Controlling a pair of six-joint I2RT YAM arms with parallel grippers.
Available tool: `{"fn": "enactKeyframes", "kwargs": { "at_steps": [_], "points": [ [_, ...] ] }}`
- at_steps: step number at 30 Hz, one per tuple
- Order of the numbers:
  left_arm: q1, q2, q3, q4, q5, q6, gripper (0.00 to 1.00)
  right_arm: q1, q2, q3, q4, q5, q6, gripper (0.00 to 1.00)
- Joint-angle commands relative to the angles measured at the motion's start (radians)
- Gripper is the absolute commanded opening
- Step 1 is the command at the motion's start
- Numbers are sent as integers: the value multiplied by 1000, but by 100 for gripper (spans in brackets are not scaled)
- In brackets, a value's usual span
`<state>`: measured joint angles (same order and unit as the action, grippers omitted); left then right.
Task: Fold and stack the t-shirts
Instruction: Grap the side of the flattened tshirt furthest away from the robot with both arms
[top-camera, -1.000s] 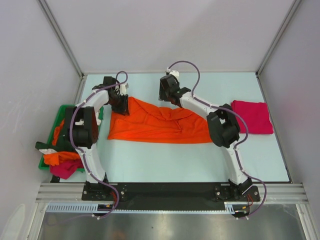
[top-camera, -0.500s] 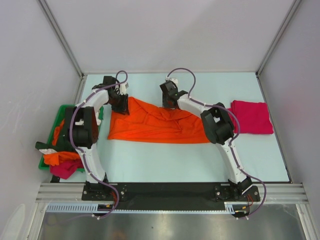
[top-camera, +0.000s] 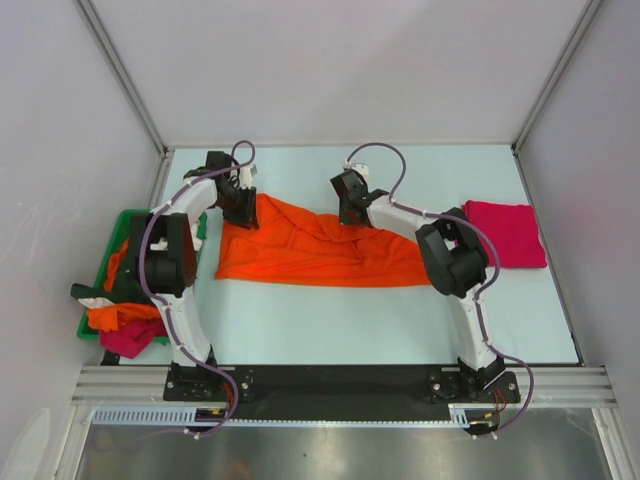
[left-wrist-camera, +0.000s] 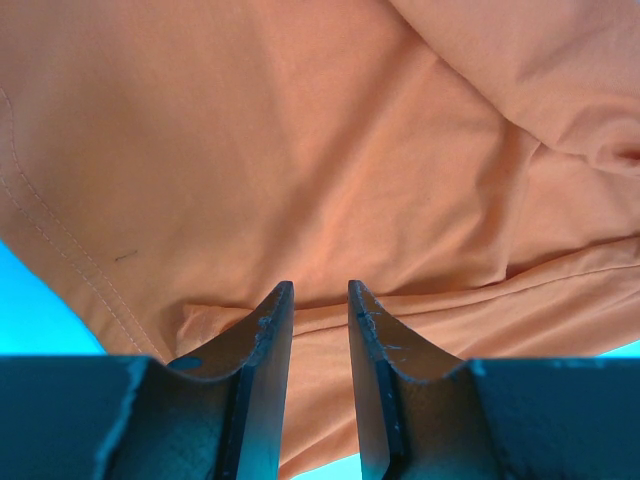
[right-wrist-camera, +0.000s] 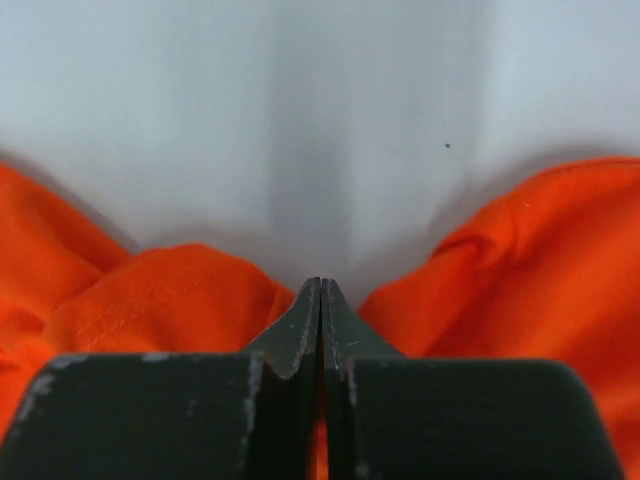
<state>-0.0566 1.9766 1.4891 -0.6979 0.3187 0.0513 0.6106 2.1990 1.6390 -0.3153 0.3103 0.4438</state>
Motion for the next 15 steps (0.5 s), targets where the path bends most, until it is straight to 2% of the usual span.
{"fn": "enactKeyframes", "kwargs": {
  "at_steps": [1, 8, 12, 13, 14, 15],
  "points": [
    [-6, -50, 8, 8, 25, -10, 34, 18, -174, -77, 70, 52, 13, 0],
    [-9, -53, 2, 11, 39, -14, 34, 55, -274, -201, 65, 49, 32, 0],
    [-14, -53, 3, 9, 39, -14, 34, 64, -257, -242, 67, 73, 45, 0],
    [-14, -55, 3, 9, 40, -14, 34, 63, -251, -242, 65, 79, 49, 3],
    [-17, -55, 3, 9, 39, -14, 34, 60, -242, -237, 68, 84, 56, 18],
    [-19, -56, 2, 11, 37, -16, 34, 58, -240, -235, 74, 88, 58, 26]
  ]
}}
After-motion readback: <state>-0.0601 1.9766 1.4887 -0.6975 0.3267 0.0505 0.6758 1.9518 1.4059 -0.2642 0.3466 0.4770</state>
